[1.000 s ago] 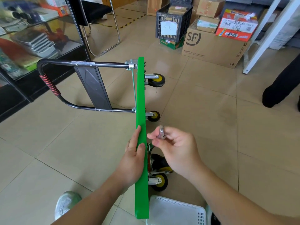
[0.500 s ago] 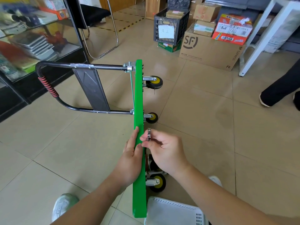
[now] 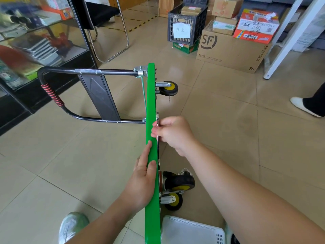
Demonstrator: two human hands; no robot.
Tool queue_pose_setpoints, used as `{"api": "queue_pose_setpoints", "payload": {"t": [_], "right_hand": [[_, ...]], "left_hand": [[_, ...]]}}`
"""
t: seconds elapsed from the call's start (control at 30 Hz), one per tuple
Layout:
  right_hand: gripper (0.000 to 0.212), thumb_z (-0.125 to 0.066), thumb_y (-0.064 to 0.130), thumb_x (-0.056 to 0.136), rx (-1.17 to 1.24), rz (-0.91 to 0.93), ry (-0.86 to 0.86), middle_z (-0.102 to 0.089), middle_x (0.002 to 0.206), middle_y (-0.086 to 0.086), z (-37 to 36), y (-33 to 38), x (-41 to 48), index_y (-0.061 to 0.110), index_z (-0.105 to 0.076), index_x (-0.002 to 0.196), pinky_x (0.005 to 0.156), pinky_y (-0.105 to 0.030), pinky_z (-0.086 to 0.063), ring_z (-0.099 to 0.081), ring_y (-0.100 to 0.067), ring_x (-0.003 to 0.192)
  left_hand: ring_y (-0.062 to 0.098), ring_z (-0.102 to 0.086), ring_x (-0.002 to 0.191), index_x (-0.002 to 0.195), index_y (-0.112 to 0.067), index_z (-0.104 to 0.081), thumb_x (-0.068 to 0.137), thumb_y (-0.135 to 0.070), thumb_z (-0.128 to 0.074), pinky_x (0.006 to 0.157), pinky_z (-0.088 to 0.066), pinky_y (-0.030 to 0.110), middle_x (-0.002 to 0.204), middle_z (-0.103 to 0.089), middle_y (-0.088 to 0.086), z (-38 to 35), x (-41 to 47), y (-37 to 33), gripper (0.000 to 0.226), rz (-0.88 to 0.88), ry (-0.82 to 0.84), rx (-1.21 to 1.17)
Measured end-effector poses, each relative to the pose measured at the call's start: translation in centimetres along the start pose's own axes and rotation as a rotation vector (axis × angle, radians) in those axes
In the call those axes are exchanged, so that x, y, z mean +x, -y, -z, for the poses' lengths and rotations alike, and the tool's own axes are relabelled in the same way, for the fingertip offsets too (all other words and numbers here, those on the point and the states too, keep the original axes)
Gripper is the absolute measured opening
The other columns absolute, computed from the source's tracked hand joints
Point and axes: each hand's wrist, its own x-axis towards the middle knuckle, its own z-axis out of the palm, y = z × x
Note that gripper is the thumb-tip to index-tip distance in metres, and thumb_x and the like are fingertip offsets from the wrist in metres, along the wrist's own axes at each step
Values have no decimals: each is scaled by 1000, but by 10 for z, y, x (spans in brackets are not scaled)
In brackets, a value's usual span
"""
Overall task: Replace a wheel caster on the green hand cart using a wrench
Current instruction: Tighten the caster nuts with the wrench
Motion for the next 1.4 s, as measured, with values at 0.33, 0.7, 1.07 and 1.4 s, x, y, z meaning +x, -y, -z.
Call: {"api": "queue_pose_setpoints", "payload": {"t": [0.33, 0.7, 1.07, 1.4], "right_hand": [[23, -72, 1, 89, -5, 271, -56, -77, 88, 5, 25, 15, -45, 23, -70, 84, 84, -21, -56, -75, -12, 91], [29, -70, -4, 83, -31, 624, -137, -77, 100, -2, 0, -61, -107, 22, -77, 91, 86, -29, -59, -74, -14, 99], [33, -73, -2, 84, -146, 479, -66, -76, 87, 12, -1, -36, -74, 31, -74, 80, 96, -29, -55, -72, -6, 88], [24, -69, -1, 89, 21, 62, -83, -73, 74, 0, -3, -2, -17, 20, -69, 79, 90, -41, -60, -73, -17, 73]], "left_hand": [[-31, -47, 88, 155, -59, -12, 112, -31, -29, 64, -34, -6, 146, -35, -13, 3, -2, -2, 54, 12, 7, 0], [-8, -48, 121, 132, -80, -16, 111, -41, -32, 87, -37, 13, 152, -42, -8, 5, 0, 1, 47, -11, 21, -50], [2, -41, 140, 149, -68, -17, 110, -43, -34, 120, -32, 34, 156, -37, -14, 3, 4, 6, 50, -39, -3, -18], [-37, -44, 81, 157, -53, -17, 112, -26, -31, 65, -31, -8, 146, -38, -13, 0, 2, 4, 55, -18, -9, -5]]}}
